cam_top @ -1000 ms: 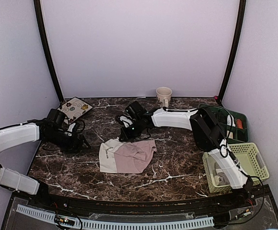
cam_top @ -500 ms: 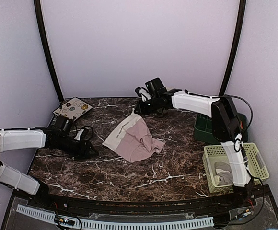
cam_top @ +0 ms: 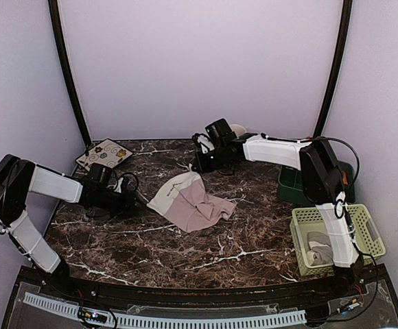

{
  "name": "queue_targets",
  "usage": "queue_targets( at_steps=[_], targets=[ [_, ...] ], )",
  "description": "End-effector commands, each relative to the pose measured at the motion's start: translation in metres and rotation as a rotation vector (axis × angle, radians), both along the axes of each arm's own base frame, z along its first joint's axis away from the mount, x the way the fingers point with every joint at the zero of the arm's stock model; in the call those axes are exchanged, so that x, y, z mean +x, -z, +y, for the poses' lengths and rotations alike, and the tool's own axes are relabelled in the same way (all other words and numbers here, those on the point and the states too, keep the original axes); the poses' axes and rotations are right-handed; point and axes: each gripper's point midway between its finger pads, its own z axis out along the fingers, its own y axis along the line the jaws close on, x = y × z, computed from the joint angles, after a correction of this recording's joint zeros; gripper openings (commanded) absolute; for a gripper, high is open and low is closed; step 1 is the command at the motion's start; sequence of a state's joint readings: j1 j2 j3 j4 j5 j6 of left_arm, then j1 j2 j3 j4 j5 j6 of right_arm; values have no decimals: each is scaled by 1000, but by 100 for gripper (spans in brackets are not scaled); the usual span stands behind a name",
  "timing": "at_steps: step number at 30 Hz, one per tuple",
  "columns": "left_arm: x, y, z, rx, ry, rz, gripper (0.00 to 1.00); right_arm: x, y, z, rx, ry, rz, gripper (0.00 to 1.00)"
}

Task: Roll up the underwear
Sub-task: Flatten out the underwear at the center of the board.

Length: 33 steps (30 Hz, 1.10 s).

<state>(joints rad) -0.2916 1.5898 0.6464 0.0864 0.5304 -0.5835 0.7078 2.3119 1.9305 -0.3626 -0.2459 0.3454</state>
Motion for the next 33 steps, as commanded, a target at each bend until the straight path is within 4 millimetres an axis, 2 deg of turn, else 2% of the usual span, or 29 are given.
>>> queue_targets(
  at_steps=[1,4,7,13,23,27,29,33],
  targets=[
    [19,0,-8,-67,-54,16,50,0,-29,-1,27,3,-48,0],
    [21,10,-6,-53,-90,49,48,1,-30,-1,27,9,-52,0],
    [18,23,-3,-20,-120,107,41,3,-34,0,32,12,-64,0],
    [17,48,-2,17,-167,220,40,3,-37,2,36,2,-60,0],
    [13,61,-14,40,-167,279,24,5,-44,1,31,2,-73,0],
    [25,50,-15,56,-146,221,1,8,-60,-1,33,6,-104,0],
    [38,31,-13,72,-143,146,0,11,-72,-5,30,17,-130,0],
    [71,-28,-10,131,-109,-52,0,18,-108,-21,53,55,-200,0]
  ],
)
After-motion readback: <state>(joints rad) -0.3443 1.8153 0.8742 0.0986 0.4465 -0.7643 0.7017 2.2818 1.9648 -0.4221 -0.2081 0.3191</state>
